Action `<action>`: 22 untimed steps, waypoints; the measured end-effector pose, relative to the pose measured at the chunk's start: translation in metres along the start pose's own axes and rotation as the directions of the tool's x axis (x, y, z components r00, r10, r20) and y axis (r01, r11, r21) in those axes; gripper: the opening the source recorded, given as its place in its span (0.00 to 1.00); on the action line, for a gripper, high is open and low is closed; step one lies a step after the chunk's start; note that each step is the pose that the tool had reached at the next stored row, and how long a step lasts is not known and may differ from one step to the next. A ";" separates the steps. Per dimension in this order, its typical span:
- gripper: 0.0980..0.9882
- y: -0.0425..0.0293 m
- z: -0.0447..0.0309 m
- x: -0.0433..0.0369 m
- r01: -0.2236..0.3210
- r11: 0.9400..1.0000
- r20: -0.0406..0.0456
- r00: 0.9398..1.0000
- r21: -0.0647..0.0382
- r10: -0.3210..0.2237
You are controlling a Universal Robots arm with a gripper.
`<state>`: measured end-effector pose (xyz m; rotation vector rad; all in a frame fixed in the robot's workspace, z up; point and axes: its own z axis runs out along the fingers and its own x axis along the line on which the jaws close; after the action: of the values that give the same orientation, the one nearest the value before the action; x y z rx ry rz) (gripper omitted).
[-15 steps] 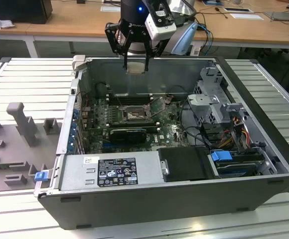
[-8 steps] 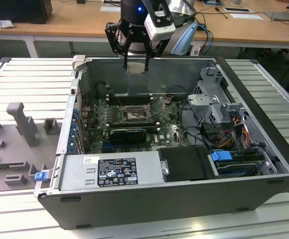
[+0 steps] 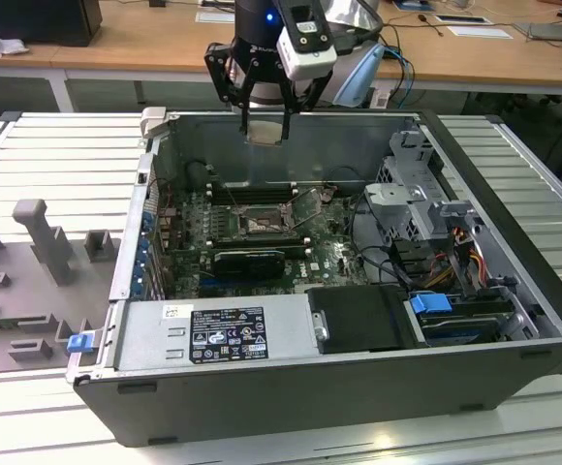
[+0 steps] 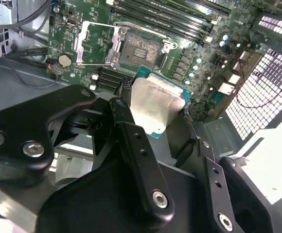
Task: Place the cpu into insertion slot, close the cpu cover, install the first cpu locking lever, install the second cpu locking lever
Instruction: 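Place the cpu into insertion slot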
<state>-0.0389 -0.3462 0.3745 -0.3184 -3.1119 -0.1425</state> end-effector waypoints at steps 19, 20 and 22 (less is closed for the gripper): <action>0.48 -0.0002 0.0018 0.0000 -0.080 0.997 0.007 0.997 -0.002 0.080; 0.48 -0.0002 0.0018 0.0000 -0.086 0.996 0.008 0.996 -0.002 0.086; 0.48 -0.0002 0.0018 0.0000 -0.094 0.996 0.008 0.996 -0.002 0.094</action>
<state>-0.0389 -0.3462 0.3727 -0.4651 -3.0977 -0.1432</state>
